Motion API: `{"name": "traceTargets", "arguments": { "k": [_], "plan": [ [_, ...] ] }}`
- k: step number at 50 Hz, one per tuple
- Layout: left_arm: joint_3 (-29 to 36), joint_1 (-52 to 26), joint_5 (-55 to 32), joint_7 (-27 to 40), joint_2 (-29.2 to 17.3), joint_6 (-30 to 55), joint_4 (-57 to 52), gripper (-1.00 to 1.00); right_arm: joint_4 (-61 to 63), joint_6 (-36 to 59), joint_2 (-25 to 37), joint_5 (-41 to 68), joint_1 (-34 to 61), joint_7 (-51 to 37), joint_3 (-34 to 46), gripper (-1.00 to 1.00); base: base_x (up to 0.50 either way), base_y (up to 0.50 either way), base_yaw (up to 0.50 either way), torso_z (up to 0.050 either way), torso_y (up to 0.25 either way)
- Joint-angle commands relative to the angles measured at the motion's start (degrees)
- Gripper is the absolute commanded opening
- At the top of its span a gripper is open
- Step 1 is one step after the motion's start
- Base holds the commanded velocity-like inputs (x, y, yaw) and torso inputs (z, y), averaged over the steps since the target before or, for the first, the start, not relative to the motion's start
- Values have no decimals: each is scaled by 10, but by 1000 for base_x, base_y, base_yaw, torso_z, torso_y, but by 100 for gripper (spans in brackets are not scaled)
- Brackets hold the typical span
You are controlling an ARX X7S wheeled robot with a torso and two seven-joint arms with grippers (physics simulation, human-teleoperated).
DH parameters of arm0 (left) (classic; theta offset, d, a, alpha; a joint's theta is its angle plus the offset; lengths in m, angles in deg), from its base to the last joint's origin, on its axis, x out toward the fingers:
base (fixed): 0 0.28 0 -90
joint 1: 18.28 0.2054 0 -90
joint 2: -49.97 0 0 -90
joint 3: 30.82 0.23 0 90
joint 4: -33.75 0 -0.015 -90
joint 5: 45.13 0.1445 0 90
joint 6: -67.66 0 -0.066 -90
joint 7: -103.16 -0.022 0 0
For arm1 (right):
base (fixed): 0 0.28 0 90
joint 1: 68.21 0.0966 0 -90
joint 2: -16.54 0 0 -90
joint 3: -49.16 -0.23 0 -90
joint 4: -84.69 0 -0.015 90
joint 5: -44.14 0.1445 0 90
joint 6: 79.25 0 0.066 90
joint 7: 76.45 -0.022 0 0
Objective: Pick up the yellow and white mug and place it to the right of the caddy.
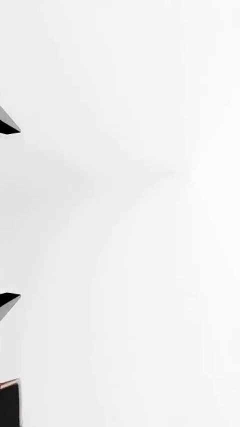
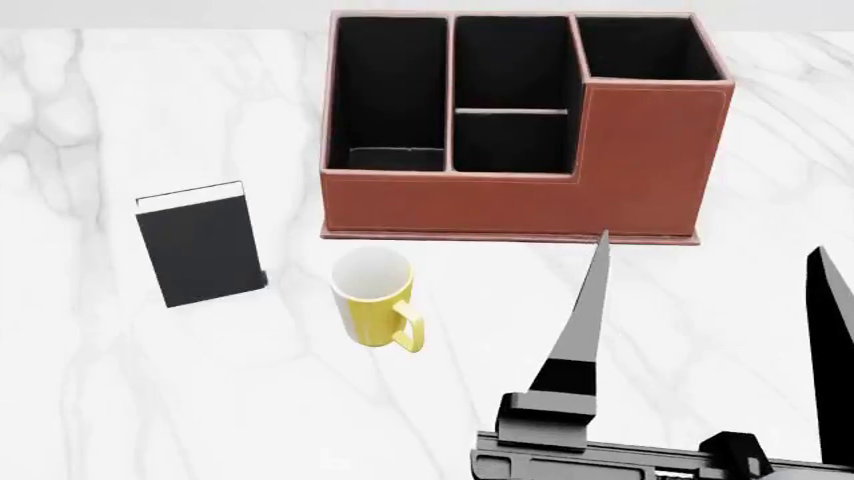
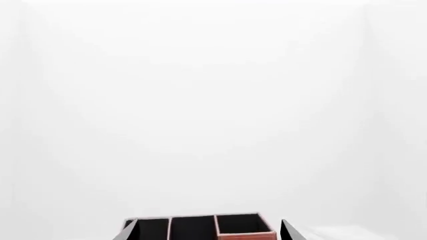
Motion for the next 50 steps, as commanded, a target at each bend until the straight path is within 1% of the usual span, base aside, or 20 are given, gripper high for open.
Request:
{"name": "traceTargets", "arguments": {
  "k": [1, 2, 3, 4, 5, 7, 8, 9, 10, 13, 16, 17, 20, 22, 24, 26, 31, 32, 39, 50],
  "plan": [
    [-201, 71, -93, 0, 9, -96, -15, 100, 5, -41, 43, 13, 8, -37, 45, 100, 0, 0, 0, 0, 0],
    [-210, 70, -85, -3, 9, -99, -15, 100, 4, -41, 44, 12, 8, -36, 47, 100, 0, 0, 0, 0, 0],
    [-242, 156, -171, 83, -76, -185, -15, 100, 1, -56, 46, 14, 0, -26, 45, 100, 0, 0, 0, 0, 0],
    [-254, 242, -257, 169, -162, -271, -15, 100, 0, -59, 47, 14, 0, -24, 46, 100, 0, 0, 0, 0, 0],
    [-297, 328, -343, 255, -248, -328, -15, 100, 1, -54, 46, 9, 2, -24, 49, 100, 0, 0, 0, 0, 0],
    [-328, 500, -514, 427, -420, -328, -15, 100, 2, -53, 46, 3, 2, -24, 52, 100, 0, 0, 0, 0, 0],
    [-352, 562, -600, 513, -506, -330, -15, 100, 3, -51, 45, 0, 3, -25, 55, 100, 0, 0, 0, 0, 0],
    [-385, 562, -604, 599, -473, -332, -15, 100, 4, -46, 44, -4, 4, -30, 57, 100, 0, 0, 0, 0, 0],
    [-410, 562, -604, 616, -420, -343, -15, 100, 4, -45, 45, -3, 5, -30, 58, 100, 0, 0, 0, 0, 0],
    [-456, 562, -606, 528, -328, -364, -15, 100, 4, -55, 48, -2, 2, -31, 56, 100, 0, 0, 0, 0, 0],
    [-476, 562, -604, 499, -295, -371, -15, 100, 5, -70, 51, -1, -3, -24, 57, 100, 0, 0, 0, 0, 0],
    [-494, 562, -605, 477, -269, -374, -15, 100, 6, -79, 54, -3, -8, -22, 55, 100, 0, 0, 0, 0, 0],
    [-521, 562, -614, 437, -227, -385, -15, 100, 3, -94, 59, 1, -14, -16, 53, 100, 0, 0, 0, 0, 0],
    [-556, 562, -632, 405, -183, -401, -15, 100, 2, -94, 59, 3, -13, -19, 54, 100, 0, 0, 0, 0, 0],
    [-572, 562, -645, 396, -162, -414, -15, 100, 5, -95, 59, -3, -13, -17, 57, 100, 0, 0, 0, 0, 0],
    [-608, 562, -675, 392, -122, -438, -15, 100, 10, -85, 58, -12, -7, -22, 65, 100, 0, 0, 0, 0, 0],
    [-648, 562, -716, 413, -79, -463, -15, 100, 13, -80, 68, -25, 16, -43, 96, 100, 0, 0, 0, 0, 0],
    [-658, 562, -728, 403, -68, -464, -15, 100, 14, -75, 69, -27, 22, -48, 103, 100, 0, 0, 0, 0, 0],
    [-623, 562, -699, 422, -96, -458, -15, 100, 15, -99, 87, -30, 51, -65, 148, 100, 0, 0, 0, 0, 0],
    [-596, 562, -682, 439, -121, -452, -15, 100, 12, -123, 106, -37, 97, -93, 213, 100, 0, 0, 0, 0, 0]
  ]
}}
